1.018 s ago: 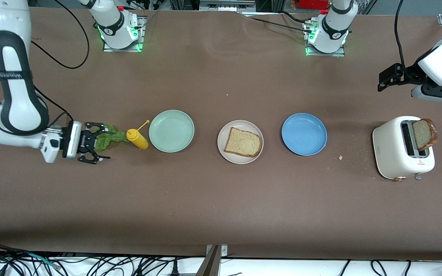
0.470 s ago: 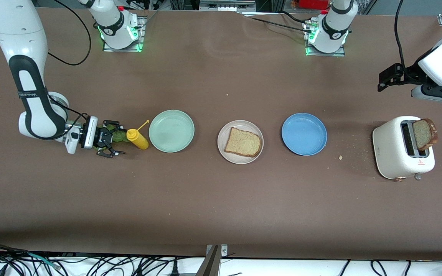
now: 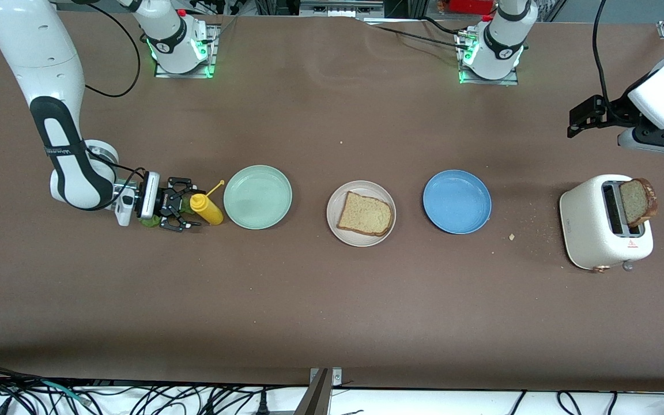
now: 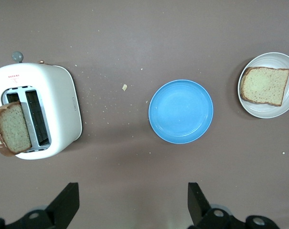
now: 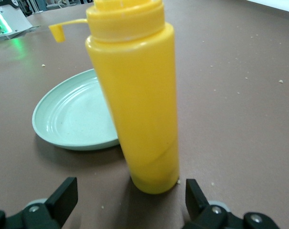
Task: Make sandwich in beige plate with both arms
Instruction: 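Grasp the yellow mustard bottle with the right gripper and lift it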
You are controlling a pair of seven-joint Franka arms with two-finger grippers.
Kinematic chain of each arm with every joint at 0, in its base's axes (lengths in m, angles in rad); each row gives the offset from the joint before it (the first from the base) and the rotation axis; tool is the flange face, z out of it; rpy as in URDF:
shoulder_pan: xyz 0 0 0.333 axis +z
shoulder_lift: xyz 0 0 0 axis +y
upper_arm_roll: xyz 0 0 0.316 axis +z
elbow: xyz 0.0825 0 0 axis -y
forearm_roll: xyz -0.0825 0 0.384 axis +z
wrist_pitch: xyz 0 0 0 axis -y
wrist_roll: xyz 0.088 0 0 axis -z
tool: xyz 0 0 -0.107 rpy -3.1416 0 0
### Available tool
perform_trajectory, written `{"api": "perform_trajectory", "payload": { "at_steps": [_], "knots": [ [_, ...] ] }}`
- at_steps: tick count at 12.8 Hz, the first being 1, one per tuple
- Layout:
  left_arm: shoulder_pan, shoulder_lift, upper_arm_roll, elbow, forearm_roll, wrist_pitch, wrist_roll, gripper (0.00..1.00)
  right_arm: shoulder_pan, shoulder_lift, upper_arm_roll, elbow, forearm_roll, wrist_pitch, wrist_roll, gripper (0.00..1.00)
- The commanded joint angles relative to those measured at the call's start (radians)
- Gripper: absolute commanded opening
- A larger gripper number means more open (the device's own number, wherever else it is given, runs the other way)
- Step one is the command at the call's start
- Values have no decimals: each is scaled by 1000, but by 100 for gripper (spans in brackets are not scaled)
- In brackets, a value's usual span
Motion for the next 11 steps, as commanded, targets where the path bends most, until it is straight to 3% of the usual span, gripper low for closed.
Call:
{"api": "perform_trajectory", "payload": {
  "at_steps": [1, 6, 7, 8, 9, 10, 11],
  "knots": [
    [-3, -9, 1, -8, 12, 7, -10, 100, 17, -7, -3, -9, 37, -13, -12, 100],
    [-2, -8, 1, -7, 13, 7, -4, 100, 32, -2, 14, 0, 75, -8, -6, 99],
    [-2, -8, 1, -7, 13, 7, -4, 100, 35, -1, 18, 0, 78, -5, -7, 86],
    [-2, -8, 1, -7, 13, 7, -4, 100, 35, 5, 20, 2, 81, -2, -6, 60],
    [-2, -8, 1, -7, 13, 7, -2, 100, 35, 5, 20, 14, 80, -2, -9, 22],
    [-2, -8, 1, -7, 13, 7, -2, 100, 37, 4, 19, 16, 83, 0, -4, 0],
    [-2, -8, 1, -7, 13, 7, -2, 100, 37, 2, 19, 20, 80, 9, -4, 0]
  ]
}}
